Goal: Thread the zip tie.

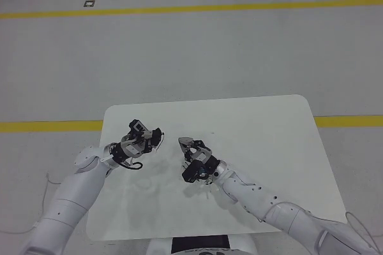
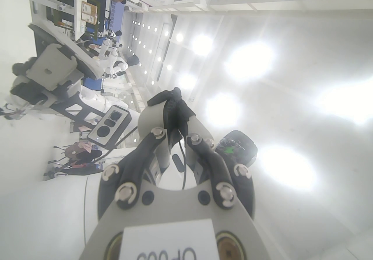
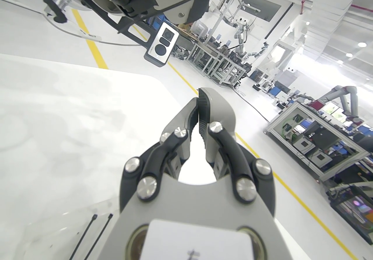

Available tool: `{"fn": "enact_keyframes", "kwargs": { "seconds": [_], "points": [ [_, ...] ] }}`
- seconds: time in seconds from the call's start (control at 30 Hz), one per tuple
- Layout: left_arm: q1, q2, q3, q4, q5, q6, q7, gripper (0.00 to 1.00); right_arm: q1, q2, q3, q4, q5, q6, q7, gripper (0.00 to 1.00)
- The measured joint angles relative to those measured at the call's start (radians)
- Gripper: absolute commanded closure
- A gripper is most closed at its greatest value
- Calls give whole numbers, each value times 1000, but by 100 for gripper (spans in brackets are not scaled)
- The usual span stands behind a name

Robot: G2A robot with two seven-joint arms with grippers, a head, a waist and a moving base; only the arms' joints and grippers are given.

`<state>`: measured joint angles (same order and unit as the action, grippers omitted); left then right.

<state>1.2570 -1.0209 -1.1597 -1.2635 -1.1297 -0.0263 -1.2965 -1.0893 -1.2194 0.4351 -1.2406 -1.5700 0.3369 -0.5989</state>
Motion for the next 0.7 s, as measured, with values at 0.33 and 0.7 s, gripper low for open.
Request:
{"fn": "enact_keyframes", "kwargs": {
  "seconds": [0.33,0.7],
  "points": [
    [0,0,0,0,0,0,0,100,-32,1,53,-24,11,-40,-28,0],
    [0,0,0,0,0,0,0,100,-42,2,68,-37,24,-49,-27,0]
  ]
}}
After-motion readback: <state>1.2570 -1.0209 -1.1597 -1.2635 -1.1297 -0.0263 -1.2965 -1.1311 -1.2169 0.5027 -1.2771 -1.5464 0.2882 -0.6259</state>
